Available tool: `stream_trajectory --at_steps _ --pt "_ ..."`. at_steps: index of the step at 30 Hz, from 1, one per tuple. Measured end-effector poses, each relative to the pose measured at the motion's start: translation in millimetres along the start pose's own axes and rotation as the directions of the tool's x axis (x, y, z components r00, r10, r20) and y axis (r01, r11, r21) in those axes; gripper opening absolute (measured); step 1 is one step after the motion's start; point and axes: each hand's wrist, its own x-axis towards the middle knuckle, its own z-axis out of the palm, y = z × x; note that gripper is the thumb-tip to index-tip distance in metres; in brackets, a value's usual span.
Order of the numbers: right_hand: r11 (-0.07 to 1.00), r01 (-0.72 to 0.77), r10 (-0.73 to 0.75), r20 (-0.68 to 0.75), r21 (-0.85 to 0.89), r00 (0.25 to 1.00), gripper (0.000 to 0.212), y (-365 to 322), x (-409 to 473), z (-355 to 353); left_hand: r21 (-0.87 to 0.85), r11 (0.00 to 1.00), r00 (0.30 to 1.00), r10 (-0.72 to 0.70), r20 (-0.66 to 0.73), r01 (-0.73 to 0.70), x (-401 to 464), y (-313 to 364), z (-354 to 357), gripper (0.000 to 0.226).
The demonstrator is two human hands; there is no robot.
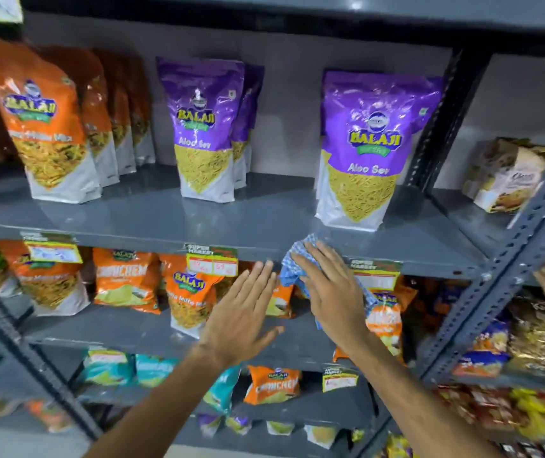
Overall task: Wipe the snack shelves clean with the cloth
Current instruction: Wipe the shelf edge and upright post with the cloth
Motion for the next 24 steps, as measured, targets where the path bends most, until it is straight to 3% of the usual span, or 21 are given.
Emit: stream_trajectory --at_steps 3,7,10,12,16,19,21,24 --pt "0.992 0.086 -0.083 -0.032 0.089 0.996 0.053 -6 -31 27 -0.015 0.998 0.991 -0.058 0.124 0.06 -37 0 43 0.097" --pt "0.985 0.005 -0.041 0.207 0.173 0.977 0.072 6 -80 86 -0.054 0.987 0.947 -0.131 0.292 0.154 -68 -2 101 0.096" --pt "0.985 -0.11 0.047 0.408 0.134 0.912 0.071 26 -108 133 -0.073 0.982 0.932 -0.14 0.334 0.173 -73 0 145 0.095" --pt "0.986 -0.121 0.055 0.467 0.114 0.882 0.06 38 -117 162 -0.087 0.976 0.92 -0.156 0.359 0.2 -71 0 173 0.094" --pt "0.991 -0.087 0.025 0.497 0.102 0.867 0.048 61 -121 212 -0.155 0.946 0.9 -0.21 0.383 0.286 -60 3 220 0.103" --pt "0.993 0.033 -0.084 0.498 0.111 0.863 0.045 70 -129 238 -0.143 0.943 0.898 -0.23 0.376 0.301 -55 7 245 0.099" --pt "0.99 0.099 -0.138 0.53 0.103 0.837 0.048 71 -138 246 -0.143 0.94 0.897 -0.239 0.371 0.31 -54 13 252 0.098" --pt "0.994 0.069 -0.106 0.603 0.084 0.79 0.058 73 -150 253 -0.108 0.945 0.882 -0.242 0.405 0.309 -56 17 261 0.096"
